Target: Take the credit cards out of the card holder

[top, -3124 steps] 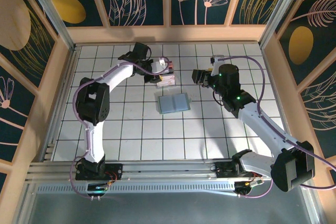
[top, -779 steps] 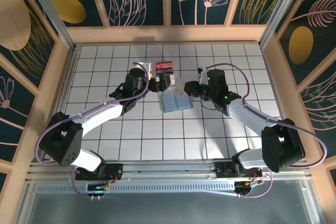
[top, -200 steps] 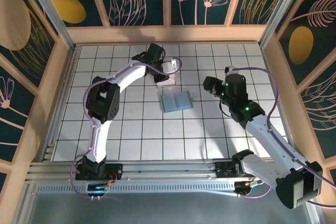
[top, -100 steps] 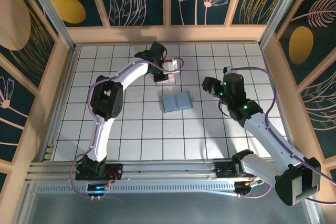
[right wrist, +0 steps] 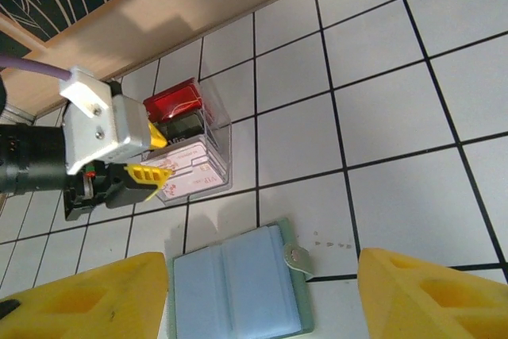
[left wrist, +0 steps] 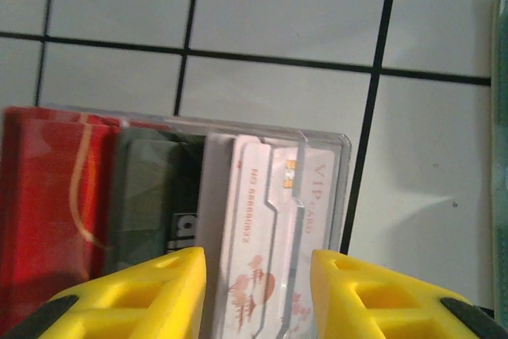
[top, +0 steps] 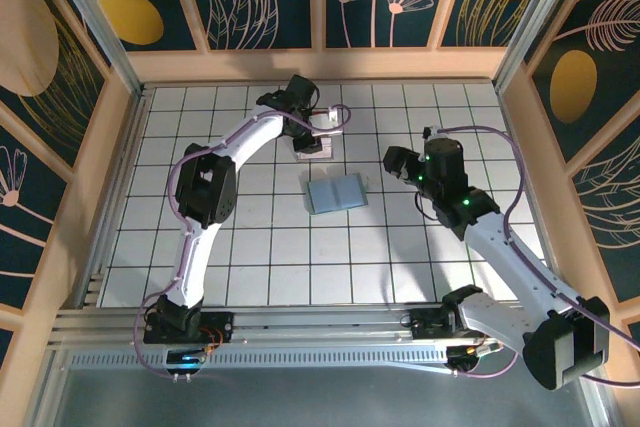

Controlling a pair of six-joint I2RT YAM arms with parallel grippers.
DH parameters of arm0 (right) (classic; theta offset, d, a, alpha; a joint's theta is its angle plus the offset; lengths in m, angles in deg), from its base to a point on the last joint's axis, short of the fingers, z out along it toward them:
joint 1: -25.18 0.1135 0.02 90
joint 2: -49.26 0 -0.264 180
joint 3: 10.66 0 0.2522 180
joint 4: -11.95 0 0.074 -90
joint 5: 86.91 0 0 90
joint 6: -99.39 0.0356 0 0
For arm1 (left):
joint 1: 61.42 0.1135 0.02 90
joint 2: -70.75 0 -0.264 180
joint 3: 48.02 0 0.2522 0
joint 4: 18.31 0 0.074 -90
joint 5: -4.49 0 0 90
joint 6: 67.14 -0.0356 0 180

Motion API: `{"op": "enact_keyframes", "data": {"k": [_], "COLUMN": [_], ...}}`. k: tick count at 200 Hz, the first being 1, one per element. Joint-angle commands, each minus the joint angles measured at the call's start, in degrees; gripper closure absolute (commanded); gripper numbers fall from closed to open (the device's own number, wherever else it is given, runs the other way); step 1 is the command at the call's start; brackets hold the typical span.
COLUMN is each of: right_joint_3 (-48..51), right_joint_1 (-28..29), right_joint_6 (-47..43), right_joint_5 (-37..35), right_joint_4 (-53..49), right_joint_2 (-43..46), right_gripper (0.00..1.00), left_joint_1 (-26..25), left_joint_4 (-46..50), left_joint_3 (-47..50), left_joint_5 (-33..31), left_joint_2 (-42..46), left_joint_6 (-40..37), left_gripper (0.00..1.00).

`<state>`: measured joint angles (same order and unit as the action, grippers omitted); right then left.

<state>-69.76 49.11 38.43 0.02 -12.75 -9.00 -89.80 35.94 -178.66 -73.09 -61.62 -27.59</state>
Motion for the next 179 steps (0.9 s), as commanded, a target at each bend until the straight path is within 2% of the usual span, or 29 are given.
{"op": "enact_keyframes", "data": {"k": [1,24,47,56,64,73,89,118,138,163,179], "right_joint_3": [-2.1,-1.9,-1.5,-1.5,-1.2,-0.3,2.7,10.5,14.7,17.5,18.5], "right_joint_1": [-0.3,-0.4,-0.7,-1.1,-1.6,-2.1,-2.3,-2.5,-3.1,-5.4,-7.4], "right_joint_6": [-0.6,-1.5,-3.0,-3.2,-3.8,-4.4,-7.0,-13.4,-18.5,-21.7,-23.0], "right_joint_5": [-3.0,-10.2,-17.0,-19.1,-20.2,-22.1,-24.1,-28.9,-30.8,-30.8,-28.5], "right_joint_4": [0.5,0.4,1.2,1.4,2.2,3.6,8.5,21.2,29.6,36.7,40.0], "right_joint_2": [-0.1,0.2,0.2,-0.1,-0.2,-0.3,0.1,0.5,-0.6,-4.3,-7.0], "right_gripper": [0.26,0.14,0.06,0.01,0.01,0.01,0.01,0.01,0.01,0.01,0.01], "left_joint_1": [0.3,0.3,0.3,0.3,0.5,0.6,1.4,4.9,9.1,13.2,14.9], "left_joint_4": [3.0,-0.9,-17.5,-25.7,-32.8,-40.1,-49.9,-62.7,-69.3,-79.9,-87.5], "left_joint_3": [-2.1,2.6,18.3,25.6,32.2,39.0,49.7,66.3,75.7,86.6,91.6], "left_joint_5": [3.0,3.3,-1.7,-5.3,-9.0,-13.3,-19.8,-30.6,-35.8,-40.5,-41.6], "left_joint_2": [3.5,10.7,23.0,28.3,32.8,37.9,45.1,54.3,57.4,58.6,57.9], "left_joint_6": [2.2,5.7,13.4,17.4,21.0,24.9,31.0,44.2,49.6,50.6,49.3], "left_gripper": [0.60,0.58,0.56,0.41,0.26,0.13,0.02,0.01,0.01,0.01,0.01]}}
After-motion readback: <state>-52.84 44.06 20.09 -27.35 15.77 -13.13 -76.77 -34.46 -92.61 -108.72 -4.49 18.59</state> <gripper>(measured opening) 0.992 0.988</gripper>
